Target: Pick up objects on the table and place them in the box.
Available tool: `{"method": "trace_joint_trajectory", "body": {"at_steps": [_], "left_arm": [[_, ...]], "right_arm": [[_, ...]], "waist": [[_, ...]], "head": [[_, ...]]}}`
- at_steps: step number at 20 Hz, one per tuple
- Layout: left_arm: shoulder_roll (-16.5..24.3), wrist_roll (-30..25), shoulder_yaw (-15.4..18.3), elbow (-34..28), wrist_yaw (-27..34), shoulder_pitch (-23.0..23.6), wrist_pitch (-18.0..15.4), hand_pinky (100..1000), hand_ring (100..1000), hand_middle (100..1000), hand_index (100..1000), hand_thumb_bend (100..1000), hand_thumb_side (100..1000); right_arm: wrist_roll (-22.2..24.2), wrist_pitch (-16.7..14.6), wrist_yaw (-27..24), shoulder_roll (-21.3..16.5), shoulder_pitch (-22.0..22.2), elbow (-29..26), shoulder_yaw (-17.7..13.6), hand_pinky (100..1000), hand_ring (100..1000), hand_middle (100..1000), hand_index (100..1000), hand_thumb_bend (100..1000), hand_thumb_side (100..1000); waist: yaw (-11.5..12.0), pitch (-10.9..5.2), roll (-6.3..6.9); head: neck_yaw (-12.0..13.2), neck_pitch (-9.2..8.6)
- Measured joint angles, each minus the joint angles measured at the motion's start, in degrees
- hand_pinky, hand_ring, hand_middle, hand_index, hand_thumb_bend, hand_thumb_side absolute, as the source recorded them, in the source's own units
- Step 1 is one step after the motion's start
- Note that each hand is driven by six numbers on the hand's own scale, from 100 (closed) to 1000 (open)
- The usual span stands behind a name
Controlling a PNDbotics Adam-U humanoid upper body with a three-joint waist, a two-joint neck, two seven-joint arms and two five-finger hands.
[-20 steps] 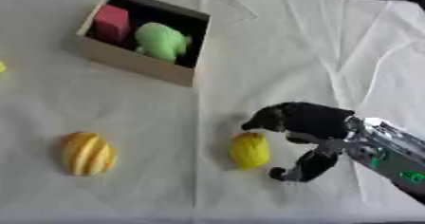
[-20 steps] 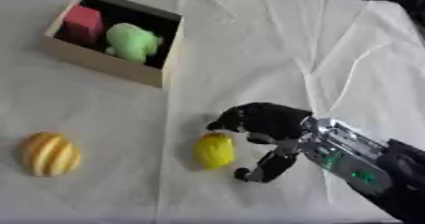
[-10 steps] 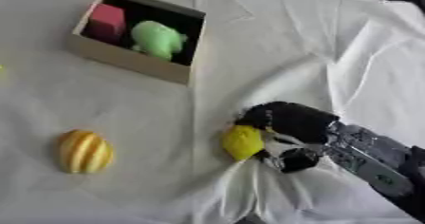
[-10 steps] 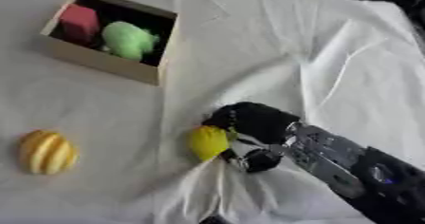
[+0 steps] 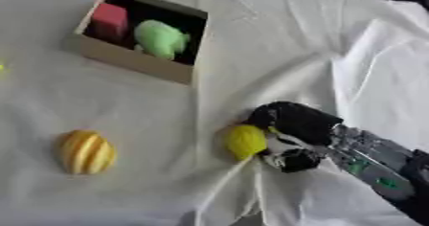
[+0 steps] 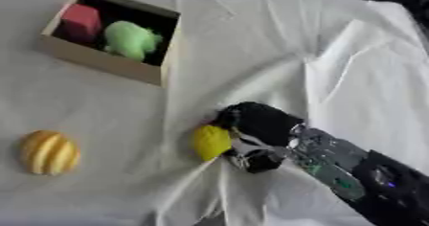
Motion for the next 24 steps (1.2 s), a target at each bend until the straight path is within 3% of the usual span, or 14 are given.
{"method": "trace_joint_trajectory", "body": {"at_steps": [3,10,15,16,19,24], "left_arm": [[0.0,-0.08,0.0,0.03,-0.05,0.02,0.08,728,854,720,817,136,567],[0.01,-0.44,0.0,0.29,-0.49,0.17,0.39,728,854,723,818,137,569],[0.01,-0.86,0.0,0.29,-0.64,0.23,0.56,728,855,723,818,134,570],[0.01,-0.89,0.0,0.29,-0.71,0.24,0.58,728,855,724,818,134,571],[0.01,-0.92,0.0,0.29,-0.82,0.27,0.61,728,855,724,818,133,570],[0.01,-1.15,-0.01,0.3,-0.95,0.27,0.83,728,856,724,818,133,571]], "right_arm": [[0.35,1.87,-6.44,-1.79,-0.97,-2.18,-0.85,788,798,562,618,118,165],[-1.78,3.77,-18.02,-6.02,-5.24,-4.02,-2.17,785,779,540,600,105,179],[-1.58,3.87,-22.88,-7.94,-8.0,-4.17,-3.16,781,772,535,598,109,159],[-1.53,3.9,-23.33,-8.04,-8.26,-4.23,-3.31,786,783,559,629,136,178],[-0.82,3.36,-23.81,-8.04,-8.85,-4.32,-3.27,808,827,693,860,257,239],[1.77,0.33,-20.78,-6.99,-11.04,-4.33,-2.43,831,862,745,915,329,213]], "waist": [[-0.05,0.0,0.0],[-0.26,-0.06,0.0],[-0.3,-0.06,-0.13],[-0.28,-0.06,-0.16],[-0.14,-0.06,-0.2],[0.01,-0.07,-0.32]], "head": [[0.09,0.0],[0.51,0.0],[0.52,0.0],[0.53,0.0],[0.82,0.0],[1.29,0.0]]}}
